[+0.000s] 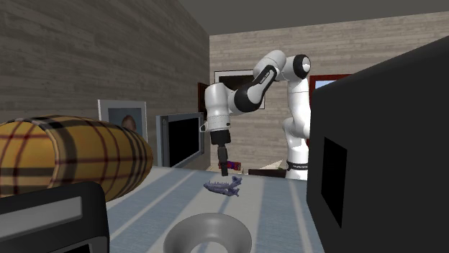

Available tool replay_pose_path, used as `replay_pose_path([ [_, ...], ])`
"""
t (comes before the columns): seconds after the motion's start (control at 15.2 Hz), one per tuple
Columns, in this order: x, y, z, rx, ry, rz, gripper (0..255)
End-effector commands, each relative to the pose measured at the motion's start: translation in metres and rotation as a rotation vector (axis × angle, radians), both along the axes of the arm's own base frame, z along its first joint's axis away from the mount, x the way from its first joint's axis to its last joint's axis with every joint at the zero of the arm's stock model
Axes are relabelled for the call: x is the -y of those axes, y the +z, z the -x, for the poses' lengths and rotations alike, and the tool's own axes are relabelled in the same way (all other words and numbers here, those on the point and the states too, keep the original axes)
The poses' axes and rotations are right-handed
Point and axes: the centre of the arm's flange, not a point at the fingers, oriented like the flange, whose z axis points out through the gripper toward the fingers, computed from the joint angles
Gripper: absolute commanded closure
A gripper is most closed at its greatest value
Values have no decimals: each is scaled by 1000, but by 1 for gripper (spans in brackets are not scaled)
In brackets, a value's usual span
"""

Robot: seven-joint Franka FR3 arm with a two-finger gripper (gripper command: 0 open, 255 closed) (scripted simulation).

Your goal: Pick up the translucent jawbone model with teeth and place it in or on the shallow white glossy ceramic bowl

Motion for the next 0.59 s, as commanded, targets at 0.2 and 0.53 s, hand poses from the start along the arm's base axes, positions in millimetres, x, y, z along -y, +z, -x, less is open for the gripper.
replay_pose_path([
  [0.2, -7, -25, 2, 0, 0, -1, 0],
  [0.53, -8, -34, 3, 0, 0, -1, 0],
])
